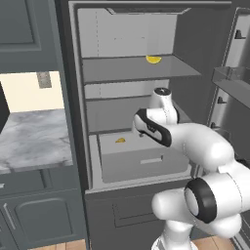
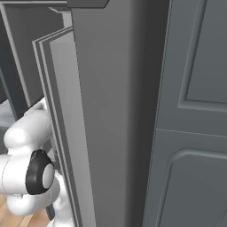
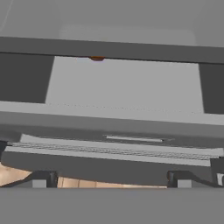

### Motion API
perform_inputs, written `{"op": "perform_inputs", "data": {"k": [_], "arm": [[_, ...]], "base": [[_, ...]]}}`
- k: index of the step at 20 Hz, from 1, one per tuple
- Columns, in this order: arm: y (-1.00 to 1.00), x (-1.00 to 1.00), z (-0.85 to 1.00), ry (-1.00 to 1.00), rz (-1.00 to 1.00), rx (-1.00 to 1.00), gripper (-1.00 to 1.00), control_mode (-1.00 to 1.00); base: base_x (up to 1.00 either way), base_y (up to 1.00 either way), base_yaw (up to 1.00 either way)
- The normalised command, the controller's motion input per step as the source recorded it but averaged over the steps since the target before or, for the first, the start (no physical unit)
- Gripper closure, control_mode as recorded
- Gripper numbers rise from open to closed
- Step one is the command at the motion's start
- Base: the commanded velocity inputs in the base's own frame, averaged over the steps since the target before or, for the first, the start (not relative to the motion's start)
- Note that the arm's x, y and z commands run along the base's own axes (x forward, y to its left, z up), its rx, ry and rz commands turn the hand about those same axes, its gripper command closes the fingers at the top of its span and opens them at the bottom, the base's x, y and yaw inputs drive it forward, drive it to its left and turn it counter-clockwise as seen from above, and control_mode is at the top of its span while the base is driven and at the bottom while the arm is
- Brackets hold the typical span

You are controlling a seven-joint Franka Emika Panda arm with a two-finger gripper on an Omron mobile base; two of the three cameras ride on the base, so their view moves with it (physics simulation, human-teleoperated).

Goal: Fully open the fridge drawer.

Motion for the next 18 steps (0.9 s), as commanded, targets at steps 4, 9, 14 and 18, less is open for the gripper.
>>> {"op": "perform_inputs", "data": {"k": [4,9,14,18], "arm": [[0.0,0.45,0.0,0.1,-0.01,0.0,-1.0,-1.0],[0.0,0.43,0.0,0.07,-0.01,0.0,-1.0,-1.0],[0.0,0.28,0.0,0.03,0.0,0.0,-1.0,-1.0],[0.0,0.22,-0.01,0.02,0.0,0.0,-1.0,-1.0]], "base": [[0.0,0.0,0.0],[0.0,0.0,0.0],[0.0,0.0,0.0],[0.0,0.0,0.0]]}}
